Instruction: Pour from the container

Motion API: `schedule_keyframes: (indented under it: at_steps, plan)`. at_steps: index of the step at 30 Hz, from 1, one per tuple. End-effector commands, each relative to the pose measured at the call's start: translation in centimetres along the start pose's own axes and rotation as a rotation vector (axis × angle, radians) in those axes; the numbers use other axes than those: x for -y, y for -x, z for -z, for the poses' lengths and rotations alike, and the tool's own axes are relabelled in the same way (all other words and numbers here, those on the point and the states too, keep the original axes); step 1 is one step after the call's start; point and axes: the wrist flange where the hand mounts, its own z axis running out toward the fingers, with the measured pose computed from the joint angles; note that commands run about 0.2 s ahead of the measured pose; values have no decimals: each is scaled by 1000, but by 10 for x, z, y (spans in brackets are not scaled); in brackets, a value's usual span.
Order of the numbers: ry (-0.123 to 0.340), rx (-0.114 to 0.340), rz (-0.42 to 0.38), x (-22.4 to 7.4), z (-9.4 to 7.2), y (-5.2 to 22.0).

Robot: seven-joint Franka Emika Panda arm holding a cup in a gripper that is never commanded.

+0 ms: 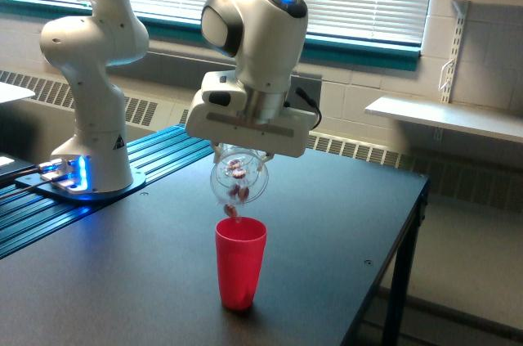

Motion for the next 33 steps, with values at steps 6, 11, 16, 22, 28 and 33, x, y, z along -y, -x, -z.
schedule_keyframes:
  at_steps: [6, 11, 16, 22, 28, 33]
  plan:
    - [29, -14, 11, 6, 4, 4]
    - [25, -24, 24, 8, 6, 9]
    - [19, -17, 24, 8, 8, 14]
    - [17, -12, 43, 7, 10, 21]
    - [12, -21, 45, 7, 10, 23]
    - [-1, -34, 36, 6, 9, 24]
